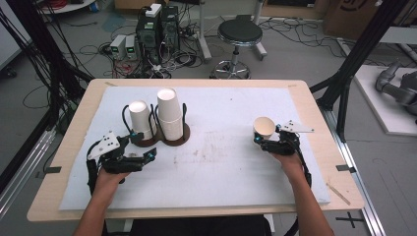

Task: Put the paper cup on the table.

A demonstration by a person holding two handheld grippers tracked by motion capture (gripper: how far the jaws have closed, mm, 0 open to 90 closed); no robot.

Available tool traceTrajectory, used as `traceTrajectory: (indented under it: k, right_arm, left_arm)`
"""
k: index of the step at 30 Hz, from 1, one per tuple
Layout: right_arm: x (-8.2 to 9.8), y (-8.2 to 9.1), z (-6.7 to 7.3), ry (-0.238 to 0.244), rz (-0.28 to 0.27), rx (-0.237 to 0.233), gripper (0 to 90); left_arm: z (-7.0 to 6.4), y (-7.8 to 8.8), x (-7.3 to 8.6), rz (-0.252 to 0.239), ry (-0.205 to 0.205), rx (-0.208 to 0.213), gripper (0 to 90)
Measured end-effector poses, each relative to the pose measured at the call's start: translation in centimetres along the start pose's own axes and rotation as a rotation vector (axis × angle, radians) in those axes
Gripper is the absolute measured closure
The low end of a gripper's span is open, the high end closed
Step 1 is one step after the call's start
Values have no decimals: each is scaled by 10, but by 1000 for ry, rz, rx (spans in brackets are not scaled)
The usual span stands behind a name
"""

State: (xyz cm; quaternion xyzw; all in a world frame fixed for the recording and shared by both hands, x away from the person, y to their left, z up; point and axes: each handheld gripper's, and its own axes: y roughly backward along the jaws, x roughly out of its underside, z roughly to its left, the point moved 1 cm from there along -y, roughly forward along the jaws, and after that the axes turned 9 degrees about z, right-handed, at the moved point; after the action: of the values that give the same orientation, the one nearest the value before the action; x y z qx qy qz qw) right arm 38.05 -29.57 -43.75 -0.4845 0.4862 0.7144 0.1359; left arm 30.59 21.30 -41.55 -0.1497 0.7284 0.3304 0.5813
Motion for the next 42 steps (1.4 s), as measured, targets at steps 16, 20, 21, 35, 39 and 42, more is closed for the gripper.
traceTrajectory:
  k: [16,20,21,35,39,42]
  right_arm:
    - [15,43,4,15,-5,-28,199]
    - [18,53,5,10,-28,-24,199]
    - [18,56,6,1,-38,-26,199]
    - [10,71,17,59,-110,-56,200]
    - [10,74,18,68,-128,-73,200]
    - [10,75,21,74,-131,-79,200]
  left_arm:
    - [-1,0,0,2,9,-7,198]
    - [0,1,0,-4,18,-11,198]
    - [0,1,1,-6,21,-11,197]
    - [3,0,1,-26,54,-11,196]
    - [0,0,1,-28,52,-12,196]
    - [0,1,1,-28,48,-11,196]
